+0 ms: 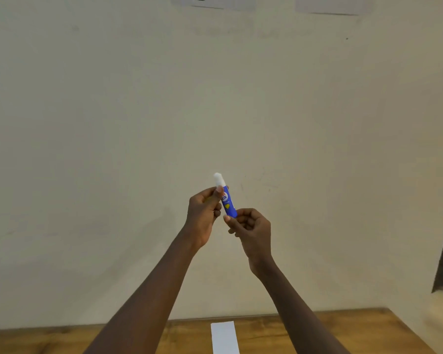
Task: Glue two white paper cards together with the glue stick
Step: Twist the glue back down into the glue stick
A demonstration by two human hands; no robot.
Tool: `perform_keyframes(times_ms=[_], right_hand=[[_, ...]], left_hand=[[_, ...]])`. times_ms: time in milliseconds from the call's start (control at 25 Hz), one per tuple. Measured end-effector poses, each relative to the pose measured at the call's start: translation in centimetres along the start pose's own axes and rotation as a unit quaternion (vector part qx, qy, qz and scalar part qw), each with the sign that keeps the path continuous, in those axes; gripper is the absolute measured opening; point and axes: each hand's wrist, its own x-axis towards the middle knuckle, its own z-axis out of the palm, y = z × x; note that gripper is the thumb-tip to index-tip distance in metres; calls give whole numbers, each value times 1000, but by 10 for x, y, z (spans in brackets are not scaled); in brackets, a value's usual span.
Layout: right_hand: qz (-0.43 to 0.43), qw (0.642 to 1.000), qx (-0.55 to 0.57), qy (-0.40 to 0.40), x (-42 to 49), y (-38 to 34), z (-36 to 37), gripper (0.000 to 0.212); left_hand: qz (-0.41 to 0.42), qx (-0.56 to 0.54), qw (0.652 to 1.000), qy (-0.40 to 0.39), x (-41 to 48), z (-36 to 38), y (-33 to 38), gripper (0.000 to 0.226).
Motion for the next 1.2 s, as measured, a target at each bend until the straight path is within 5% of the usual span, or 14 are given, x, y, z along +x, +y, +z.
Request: perform_keyframes(times_ms=[80,240,320,560,720,880,1040,1200], right_hand=[[6,1000,27,1,0,-3,3,8],[189,970,141,-60,4,-10,4,53],[233,950,201,-58,4,-11,6,48],[192,905,378,26,1,-11,17,13],[272,902,335,18,7,-18,13,46],[261,904,337,42,10,-19,13,23],[313,906,283,-36,3,-20,11,58],[287,868,406,-9,6,-24,14,27]], left_hand=[[2,-15,1000,8,0,4,2,19],[-6,-37,999,-2,-3,8,3,23],[-1,-28,1000,-8,-2,7,4,23],[7,-25,1000,3,1,12,8,21],[6,-28,999,19,5,7,8,21],[16,-43,999,18,6,7,10,23],[25,-37,999,10,5,6,10,24],[26,-29,999,6,3,8,10,22]])
